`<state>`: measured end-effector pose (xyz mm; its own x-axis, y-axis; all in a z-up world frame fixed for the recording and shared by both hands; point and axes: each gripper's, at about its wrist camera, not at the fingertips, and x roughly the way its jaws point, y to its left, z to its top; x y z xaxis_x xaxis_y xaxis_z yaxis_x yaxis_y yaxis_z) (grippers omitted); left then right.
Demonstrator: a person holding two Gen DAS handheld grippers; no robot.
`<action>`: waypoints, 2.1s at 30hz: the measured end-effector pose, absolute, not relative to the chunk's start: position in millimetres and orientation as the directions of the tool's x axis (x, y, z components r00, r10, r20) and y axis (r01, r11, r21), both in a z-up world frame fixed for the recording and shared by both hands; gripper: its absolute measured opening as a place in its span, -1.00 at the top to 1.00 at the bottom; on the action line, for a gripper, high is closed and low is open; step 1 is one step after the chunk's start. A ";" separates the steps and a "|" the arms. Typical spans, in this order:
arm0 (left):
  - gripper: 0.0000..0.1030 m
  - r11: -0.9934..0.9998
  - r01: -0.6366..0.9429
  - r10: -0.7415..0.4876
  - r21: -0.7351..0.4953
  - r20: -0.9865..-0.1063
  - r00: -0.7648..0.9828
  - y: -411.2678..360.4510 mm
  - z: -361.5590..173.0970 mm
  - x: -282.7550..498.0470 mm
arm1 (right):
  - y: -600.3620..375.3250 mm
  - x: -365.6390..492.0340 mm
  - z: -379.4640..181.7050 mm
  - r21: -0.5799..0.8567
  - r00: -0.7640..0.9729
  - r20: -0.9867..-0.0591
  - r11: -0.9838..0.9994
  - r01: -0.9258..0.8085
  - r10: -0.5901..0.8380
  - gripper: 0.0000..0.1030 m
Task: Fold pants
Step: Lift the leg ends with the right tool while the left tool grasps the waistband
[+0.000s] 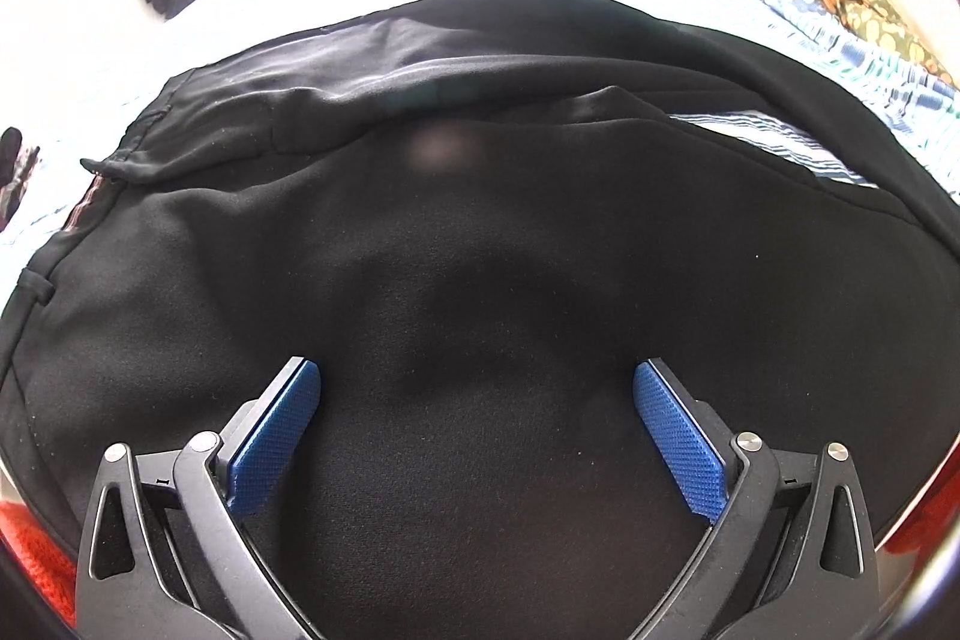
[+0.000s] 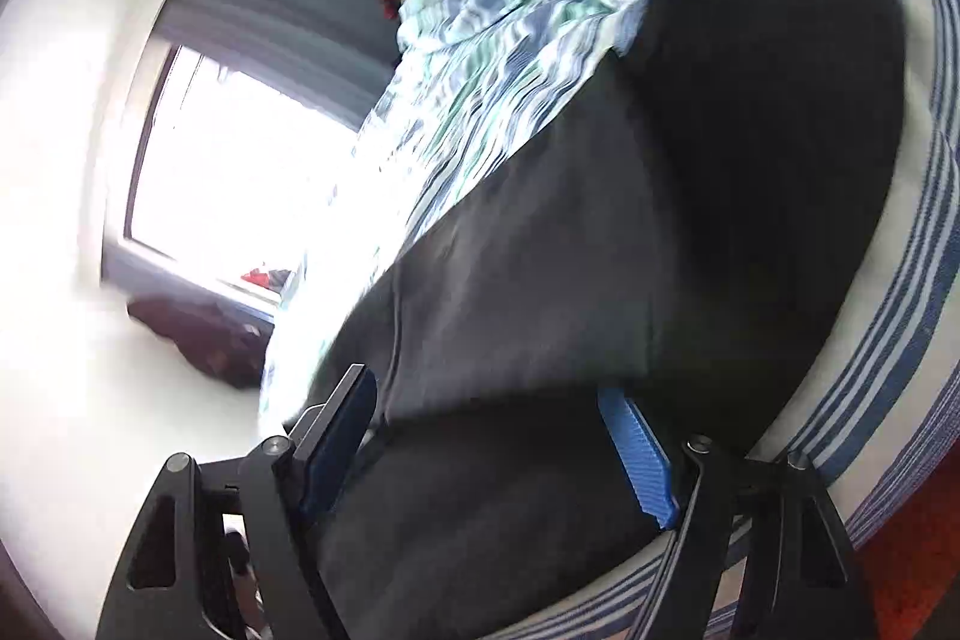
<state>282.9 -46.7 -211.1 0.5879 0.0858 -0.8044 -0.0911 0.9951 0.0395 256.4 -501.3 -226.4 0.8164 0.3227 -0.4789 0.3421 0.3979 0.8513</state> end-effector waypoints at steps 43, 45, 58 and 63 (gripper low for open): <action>0.75 0.812 -0.341 -0.169 -0.474 -0.749 0.640 82.5 -139.6 232.7 | -522.6 315.2 -105.5 0.472 0.641 -0.683 0.881 0.021 0.351 0.91; 0.79 0.824 -0.369 -0.172 -0.430 -0.810 0.560 69.1 -177.3 229.8 | -527.1 313.4 -142.3 0.388 0.555 -0.787 0.916 0.105 0.269 0.91; 0.81 0.915 -0.253 -0.141 -0.315 -0.836 0.530 13.2 -166.9 231.2 | -557.3 297.8 -166.7 0.259 0.514 -0.852 0.934 0.247 0.100 0.90; 0.81 0.930 -0.217 -0.150 -0.296 -0.846 0.512 10.6 -165.3 229.2 | -570.2 295.5 -172.2 0.245 0.513 -0.856 0.922 0.299 0.061 0.90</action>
